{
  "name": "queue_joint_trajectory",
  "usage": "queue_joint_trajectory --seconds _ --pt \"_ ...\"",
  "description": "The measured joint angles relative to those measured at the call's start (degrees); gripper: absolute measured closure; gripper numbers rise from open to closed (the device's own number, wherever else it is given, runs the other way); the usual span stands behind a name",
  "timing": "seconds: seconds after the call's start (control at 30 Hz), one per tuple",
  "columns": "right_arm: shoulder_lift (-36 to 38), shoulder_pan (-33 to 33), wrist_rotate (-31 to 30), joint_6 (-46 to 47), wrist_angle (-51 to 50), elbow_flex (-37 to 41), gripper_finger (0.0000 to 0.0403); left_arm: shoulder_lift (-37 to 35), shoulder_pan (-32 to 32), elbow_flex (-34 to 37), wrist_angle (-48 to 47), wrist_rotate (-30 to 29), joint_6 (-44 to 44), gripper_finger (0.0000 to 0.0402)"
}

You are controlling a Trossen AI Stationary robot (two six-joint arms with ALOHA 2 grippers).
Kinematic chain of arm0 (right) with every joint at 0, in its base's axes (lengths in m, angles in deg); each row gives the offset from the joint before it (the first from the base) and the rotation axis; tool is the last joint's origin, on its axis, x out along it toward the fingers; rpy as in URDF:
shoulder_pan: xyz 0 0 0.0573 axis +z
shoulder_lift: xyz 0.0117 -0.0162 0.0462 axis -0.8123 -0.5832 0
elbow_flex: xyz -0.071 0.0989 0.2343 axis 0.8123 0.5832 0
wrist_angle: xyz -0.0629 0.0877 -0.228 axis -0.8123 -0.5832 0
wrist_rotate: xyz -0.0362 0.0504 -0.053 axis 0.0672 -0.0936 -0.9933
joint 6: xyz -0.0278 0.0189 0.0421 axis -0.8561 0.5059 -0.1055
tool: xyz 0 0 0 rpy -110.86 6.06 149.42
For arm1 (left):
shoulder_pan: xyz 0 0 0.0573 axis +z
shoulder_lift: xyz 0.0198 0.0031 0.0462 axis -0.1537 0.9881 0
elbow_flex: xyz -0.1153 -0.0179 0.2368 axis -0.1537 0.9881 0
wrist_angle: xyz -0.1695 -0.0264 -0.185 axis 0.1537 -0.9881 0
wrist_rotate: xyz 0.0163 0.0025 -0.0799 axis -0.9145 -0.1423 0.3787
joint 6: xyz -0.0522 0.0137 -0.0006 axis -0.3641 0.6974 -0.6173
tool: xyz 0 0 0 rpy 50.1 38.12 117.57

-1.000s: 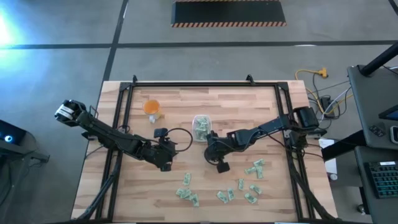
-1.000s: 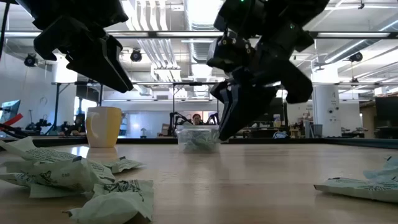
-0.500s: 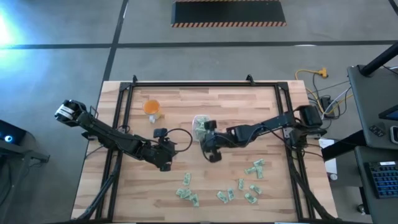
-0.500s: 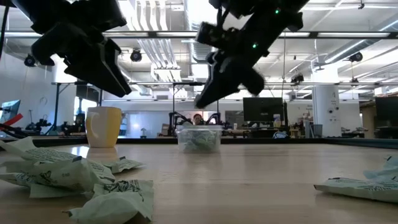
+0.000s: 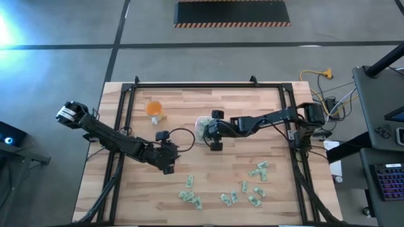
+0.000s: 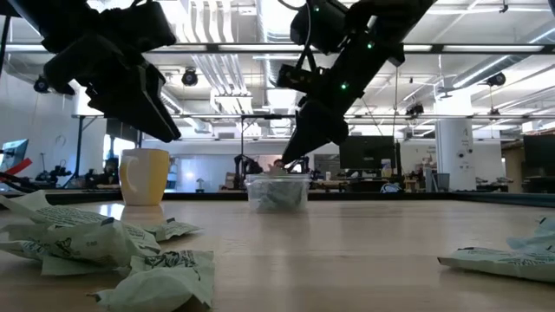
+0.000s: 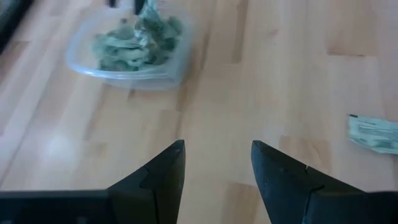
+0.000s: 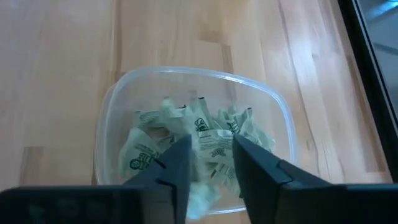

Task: Pick and place Stevia / Truvia into bins
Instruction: Put the stevia packet into the bin

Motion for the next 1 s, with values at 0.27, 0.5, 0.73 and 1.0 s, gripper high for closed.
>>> queue_joint_trajectory --seconds 0.27,0.5,0.73,1.0 --pt "3.09 1.39 0.03 -1.38 -2.90 -0.63 0.0248 4.11 -0.10 0.17 9.58 10.84 7.21 0.0233" --pt "9.11 3.83 0.17 0.41 -7.01 0.21 0.0246 10.98 0.13 -0.15 19.44 22.31 13.85 0.0233" --pt "14.78 5.27 0.17 4.36 -10.46 3.53 0.0259 17.28 1.46 -1.03 23.36 28.84 14.17 0.0233" --pt "18.93 5.33 0.03 6.28 -10.81 7.05 0.0266 21.57 3.52 -2.05 24.86 33.58 13.73 0.0233"
